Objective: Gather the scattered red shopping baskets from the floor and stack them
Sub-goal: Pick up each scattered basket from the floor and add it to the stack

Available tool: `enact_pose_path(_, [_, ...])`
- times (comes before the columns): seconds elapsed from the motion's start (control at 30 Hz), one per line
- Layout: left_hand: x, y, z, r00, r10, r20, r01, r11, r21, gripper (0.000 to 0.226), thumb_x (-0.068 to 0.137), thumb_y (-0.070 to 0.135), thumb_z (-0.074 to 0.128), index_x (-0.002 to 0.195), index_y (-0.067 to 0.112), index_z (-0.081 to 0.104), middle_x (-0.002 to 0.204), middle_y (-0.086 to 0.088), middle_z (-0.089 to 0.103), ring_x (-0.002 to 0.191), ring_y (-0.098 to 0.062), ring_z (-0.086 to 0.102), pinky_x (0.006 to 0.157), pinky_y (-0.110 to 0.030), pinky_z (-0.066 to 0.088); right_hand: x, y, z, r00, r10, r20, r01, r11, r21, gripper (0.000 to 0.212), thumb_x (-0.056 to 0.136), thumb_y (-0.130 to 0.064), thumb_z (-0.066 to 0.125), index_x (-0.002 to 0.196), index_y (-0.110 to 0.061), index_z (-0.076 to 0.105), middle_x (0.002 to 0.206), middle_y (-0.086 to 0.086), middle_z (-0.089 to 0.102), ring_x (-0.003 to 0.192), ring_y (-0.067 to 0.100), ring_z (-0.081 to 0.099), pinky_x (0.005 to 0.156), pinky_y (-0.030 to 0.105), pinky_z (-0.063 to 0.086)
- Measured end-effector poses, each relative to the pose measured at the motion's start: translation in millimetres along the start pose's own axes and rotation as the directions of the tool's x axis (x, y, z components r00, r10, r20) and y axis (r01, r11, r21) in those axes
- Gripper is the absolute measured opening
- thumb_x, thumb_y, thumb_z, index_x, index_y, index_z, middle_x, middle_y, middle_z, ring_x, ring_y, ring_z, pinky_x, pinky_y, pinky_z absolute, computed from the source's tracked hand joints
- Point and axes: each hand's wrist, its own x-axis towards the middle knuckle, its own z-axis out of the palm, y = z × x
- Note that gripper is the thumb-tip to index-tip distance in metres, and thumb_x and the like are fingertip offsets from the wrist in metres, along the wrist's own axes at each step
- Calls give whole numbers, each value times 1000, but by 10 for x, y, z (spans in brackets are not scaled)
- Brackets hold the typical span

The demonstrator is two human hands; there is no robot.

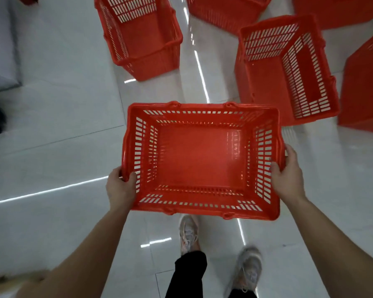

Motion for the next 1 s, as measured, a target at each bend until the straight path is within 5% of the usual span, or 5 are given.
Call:
enact_pose_path(0.1, [141,-180,173,998,3,60,-4,1000,15,46,86,27,69,129,14,59,103,5,62,88,-15,58,78,-31,41,83,171,265,994,40,106,-41,999,14,61,92,-12,59,141,-42,36,104,-37,58,92,-15,59,79,16,41])
enact_pose_path(0.3, [261,-594,368,948,-102,302,53,985,166,85,88,42,70,155,13,27,145,-8,52,126,-33,54,97,-44,43,88,406,727,963,184,198,-141,967,-212,79,86,-32,70,150,-22,25,131,8,59,122,37,54,102,49,44])
enact_pose_path(0.5, [93,-670,344,944,-88,319,1,965,264,84,88,44,70,154,12,28,150,-10,47,130,-34,51,101,-48,42,-144,580,729,957,248,151,-200,940,-275,65,87,-36,67,142,-19,39,129,14,53,117,40,56,99,59,46])
enact_pose_path(0.87, [653,-1027,934,989,47,142,-59,995,82,48,101,25,42,148,22,32,132,-11,61,111,-35,62,92,-48,48,-130,1041,1095,996,-2,94,10,996,-83,53,104,-19,41,154,-23,24,134,3,58,113,22,58,98,41,46])
enact_pose_path(1.0, [485,-986,475,997,35,65,-40,996,76,45,100,19,46,145,16,41,131,-14,62,113,-37,60,96,-50,45,-181,600,963,992,-83,90,87,996,-32,47,104,-19,42,149,-31,32,124,-16,55,103,-14,54,88,15,39])
